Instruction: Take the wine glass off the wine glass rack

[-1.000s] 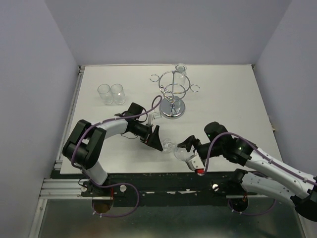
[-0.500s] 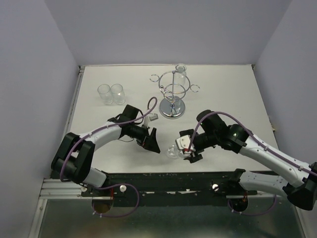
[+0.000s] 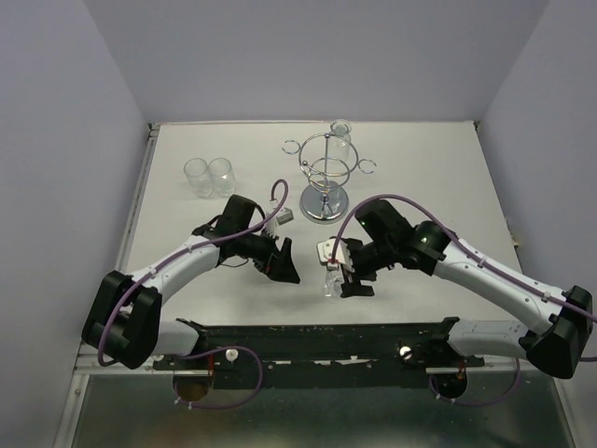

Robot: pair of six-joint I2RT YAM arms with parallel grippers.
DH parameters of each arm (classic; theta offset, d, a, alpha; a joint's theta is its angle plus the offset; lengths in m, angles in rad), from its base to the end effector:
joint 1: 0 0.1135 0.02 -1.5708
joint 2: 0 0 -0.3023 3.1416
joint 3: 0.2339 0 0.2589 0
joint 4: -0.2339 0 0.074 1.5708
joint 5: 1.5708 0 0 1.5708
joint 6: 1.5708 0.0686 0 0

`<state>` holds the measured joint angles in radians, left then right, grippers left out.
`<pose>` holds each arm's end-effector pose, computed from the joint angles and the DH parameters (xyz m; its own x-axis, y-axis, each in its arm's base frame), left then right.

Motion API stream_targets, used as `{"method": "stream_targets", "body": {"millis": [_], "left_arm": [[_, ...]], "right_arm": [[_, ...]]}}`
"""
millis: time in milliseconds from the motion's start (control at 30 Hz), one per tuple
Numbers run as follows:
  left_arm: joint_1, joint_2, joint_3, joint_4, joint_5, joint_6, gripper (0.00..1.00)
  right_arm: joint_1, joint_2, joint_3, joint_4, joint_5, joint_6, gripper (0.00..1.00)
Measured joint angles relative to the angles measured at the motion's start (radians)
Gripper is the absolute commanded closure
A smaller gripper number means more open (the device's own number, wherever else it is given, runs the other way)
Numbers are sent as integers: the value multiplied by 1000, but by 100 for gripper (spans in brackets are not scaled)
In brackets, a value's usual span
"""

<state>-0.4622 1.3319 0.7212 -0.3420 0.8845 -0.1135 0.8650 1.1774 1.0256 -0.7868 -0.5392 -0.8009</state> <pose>0.2066 -0.1622 0.2162 -0.8022 0.3195 -0.5044 0.5968 0.4061 -0.6920 0.1293 0.2060 0.3068 0.2460 -0.6612 -0.7087 -0.9673 -0.2141 -0.1359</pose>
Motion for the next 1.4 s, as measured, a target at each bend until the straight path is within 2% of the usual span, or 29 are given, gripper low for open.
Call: {"method": "stream_targets", "body": {"millis": [233,267,300,433,667,933,1067,1200,1300,1400], "left_arm": [[3,-75,6,-29,-18,13,1],[3,-93,7,-34,-22,12,1],[3,-111,8,-38,-29,11,1],[3,-163,66,-77,-76,-3,1],[4,-164,224,-124,-98,21,1],[-11,-176,350,-217,-98,211,1],[-89,-153,459,-327,-99,419,1],[-175,-88,607,-428,-105,618,1],[-230,7,715,-505,-105,734,1],[-275,90,757,-548,-109,814,1]], "right_arm": [[0,14,11,13,23,63,18],[0,14,11,15,29,73,14],[0,15,11,19,35,85,0],[0,11,11,62,68,134,0],[0,-17,11,100,83,195,0],[-25,-147,72,90,122,225,0],[-147,-256,145,96,174,287,0],[-304,-320,150,169,340,337,0],[-458,-323,116,225,420,388,0],[-563,-296,88,253,460,454,0]]}}
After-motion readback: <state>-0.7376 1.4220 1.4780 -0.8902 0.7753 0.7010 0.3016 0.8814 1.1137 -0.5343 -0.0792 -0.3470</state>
